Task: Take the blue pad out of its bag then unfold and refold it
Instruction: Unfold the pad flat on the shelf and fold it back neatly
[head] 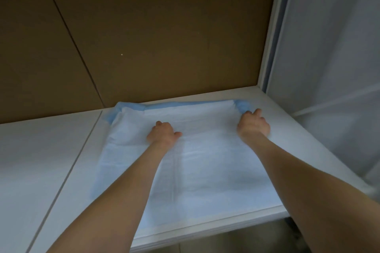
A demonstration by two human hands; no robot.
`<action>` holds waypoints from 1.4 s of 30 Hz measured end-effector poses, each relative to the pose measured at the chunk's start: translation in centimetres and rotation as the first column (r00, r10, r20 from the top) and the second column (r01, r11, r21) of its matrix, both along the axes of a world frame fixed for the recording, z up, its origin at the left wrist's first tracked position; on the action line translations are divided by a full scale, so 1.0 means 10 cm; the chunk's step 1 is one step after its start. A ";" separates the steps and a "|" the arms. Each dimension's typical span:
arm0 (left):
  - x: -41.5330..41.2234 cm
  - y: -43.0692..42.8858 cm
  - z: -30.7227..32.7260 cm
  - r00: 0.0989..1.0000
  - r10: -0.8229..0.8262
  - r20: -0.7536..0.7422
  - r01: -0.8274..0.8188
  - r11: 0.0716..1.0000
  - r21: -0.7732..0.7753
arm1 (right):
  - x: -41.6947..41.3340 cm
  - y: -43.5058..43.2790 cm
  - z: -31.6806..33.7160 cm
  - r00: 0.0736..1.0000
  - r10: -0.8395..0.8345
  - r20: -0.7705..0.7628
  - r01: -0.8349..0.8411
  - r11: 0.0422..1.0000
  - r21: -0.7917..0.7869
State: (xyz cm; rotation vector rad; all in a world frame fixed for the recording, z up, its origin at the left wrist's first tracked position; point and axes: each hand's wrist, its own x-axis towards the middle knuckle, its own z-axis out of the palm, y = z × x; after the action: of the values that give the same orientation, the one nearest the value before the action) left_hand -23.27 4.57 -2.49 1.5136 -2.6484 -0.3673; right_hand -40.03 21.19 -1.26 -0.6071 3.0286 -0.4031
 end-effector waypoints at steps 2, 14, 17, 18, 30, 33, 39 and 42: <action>-0.08 0.07 -0.03 0.998 0.054 0.032 -0.054 0.999 -0.005 | -0.08 0.10 -0.02 0.999 -0.017 0.043 0.017 1.000 -0.007; -0.26 0.28 -0.06 0.999 0.048 -0.004 -0.048 0.984 -0.173 | -0.30 0.17 0.08 0.999 -0.036 -0.030 0.034 0.998 -0.060; -0.21 0.32 -0.13 0.998 0.043 -0.044 -0.049 0.987 -0.151 | -0.32 0.25 0.02 0.996 -0.089 0.034 0.090 0.995 -0.036; -0.19 0.33 -0.14 0.998 0.029 -0.060 -0.038 0.985 -0.166 | -0.30 0.27 0.01 0.995 -0.095 0.044 0.096 0.995 -0.039; 0.23 0.54 -0.16 0.977 -0.208 0.049 0.208 0.978 0.008 | 0.15 0.35 -0.08 0.967 0.255 -0.020 -0.242 0.938 0.247; 0.49 0.64 -0.11 0.985 -0.169 -0.031 0.168 0.985 -0.029 | 0.35 0.46 -0.01 0.944 0.327 -0.054 -0.316 0.937 0.146; 1.00 0.74 -0.01 0.973 -0.213 -0.089 0.217 0.976 0.034 | 0.69 0.72 0.05 0.894 0.438 0.094 -0.444 0.894 0.056; 1.18 0.79 0.07 0.968 -0.245 -0.054 0.250 0.961 0.120 | 0.79 0.89 0.14 0.860 0.481 0.172 -0.499 0.863 0.081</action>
State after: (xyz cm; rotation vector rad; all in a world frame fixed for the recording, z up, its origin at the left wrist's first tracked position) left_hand -11.50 12.52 -1.76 1.1885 -2.8380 -0.5832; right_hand -32.15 30.09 0.19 -1.2346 2.5963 -0.2207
